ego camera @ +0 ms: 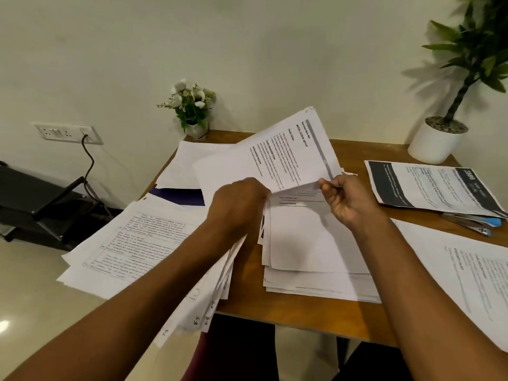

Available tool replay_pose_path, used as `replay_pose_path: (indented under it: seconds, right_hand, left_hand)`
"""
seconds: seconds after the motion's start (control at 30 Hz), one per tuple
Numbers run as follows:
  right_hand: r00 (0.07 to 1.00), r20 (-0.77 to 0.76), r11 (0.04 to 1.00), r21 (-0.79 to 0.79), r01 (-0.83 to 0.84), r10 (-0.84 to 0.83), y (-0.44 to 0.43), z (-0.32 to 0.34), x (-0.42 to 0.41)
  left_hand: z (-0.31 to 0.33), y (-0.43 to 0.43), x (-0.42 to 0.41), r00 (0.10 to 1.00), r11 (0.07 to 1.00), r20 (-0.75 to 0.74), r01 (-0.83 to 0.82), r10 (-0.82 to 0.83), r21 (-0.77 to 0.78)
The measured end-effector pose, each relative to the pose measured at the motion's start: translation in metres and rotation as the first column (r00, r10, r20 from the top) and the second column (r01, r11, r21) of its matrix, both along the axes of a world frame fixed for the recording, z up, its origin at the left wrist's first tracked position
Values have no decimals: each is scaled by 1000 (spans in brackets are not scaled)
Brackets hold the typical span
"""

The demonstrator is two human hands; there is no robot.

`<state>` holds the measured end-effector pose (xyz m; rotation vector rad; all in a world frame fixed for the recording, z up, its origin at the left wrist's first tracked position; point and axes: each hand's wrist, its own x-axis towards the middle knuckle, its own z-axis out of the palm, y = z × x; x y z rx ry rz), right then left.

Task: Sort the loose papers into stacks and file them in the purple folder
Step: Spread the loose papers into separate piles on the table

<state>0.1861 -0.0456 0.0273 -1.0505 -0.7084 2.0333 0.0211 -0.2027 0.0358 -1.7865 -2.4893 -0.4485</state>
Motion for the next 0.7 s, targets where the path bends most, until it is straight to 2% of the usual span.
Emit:
replay_pose_path:
  seconds: [0.1, 0.2, 0.3, 0.5, 0.7]
  right_hand:
    - [996, 13, 994, 72, -86, 85, -9, -5, -25]
    - [953, 223, 937, 236, -257, 205, -17, -15, -54]
    - [885, 390, 890, 264, -373, 255, -22, -19, -81]
    - [850, 450, 861, 279, -426, 274, -19, -28, -95]
    - [851, 472, 869, 296, -397, 229, -17, -44, -61]
  left_hand:
    - [2, 6, -36, 982, 994, -156, -108, 104, -17]
    - [-4, 6, -77, 956, 978, -221, -205, 191, -44]
    - [-14, 3, -110, 927, 939, -278, -305, 253, -161]
    - [-38, 3, -143, 926, 903, -222, -356, 306, -241]
    - [-52, 16, -149, 926, 863, -168, -376, 338, -337]
